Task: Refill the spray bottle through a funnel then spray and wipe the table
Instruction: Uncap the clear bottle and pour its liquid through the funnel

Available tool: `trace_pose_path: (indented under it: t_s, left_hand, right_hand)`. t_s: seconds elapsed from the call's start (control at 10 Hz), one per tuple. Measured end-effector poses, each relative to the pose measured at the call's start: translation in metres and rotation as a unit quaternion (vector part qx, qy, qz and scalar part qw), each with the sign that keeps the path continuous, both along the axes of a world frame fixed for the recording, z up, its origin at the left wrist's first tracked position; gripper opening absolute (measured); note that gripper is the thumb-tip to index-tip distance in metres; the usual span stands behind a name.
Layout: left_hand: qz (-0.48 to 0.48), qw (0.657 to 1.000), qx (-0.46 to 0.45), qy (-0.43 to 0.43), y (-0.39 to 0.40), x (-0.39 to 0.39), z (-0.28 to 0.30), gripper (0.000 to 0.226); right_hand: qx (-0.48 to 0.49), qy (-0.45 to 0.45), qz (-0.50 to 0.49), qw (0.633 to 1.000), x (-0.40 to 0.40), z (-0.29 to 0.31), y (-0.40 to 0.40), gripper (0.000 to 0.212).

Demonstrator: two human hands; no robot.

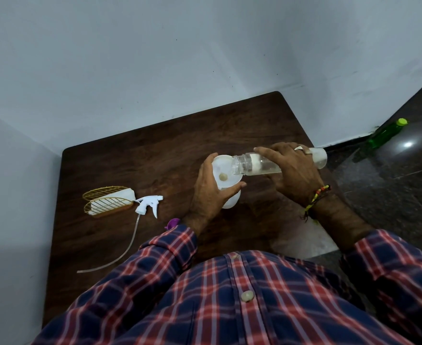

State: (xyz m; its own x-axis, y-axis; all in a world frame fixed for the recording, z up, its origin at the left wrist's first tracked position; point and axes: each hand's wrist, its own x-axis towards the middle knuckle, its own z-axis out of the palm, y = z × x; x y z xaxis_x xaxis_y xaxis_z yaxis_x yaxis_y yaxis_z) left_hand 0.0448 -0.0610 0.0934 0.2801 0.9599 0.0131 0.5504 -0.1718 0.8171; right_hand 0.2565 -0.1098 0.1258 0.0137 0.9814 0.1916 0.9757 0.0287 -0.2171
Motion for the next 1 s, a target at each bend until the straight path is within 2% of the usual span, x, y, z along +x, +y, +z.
trace_pose_path:
  t_s: [1.0]
  left_hand:
    - [0.004, 1.0, 0.013, -0.01, -0.0001, -0.0013, -0.0059, 0.096]
  right_hand:
    - [0.012, 0.0, 0.005, 1.0, -0.0012, 0.0006, -0.0002, 0.07]
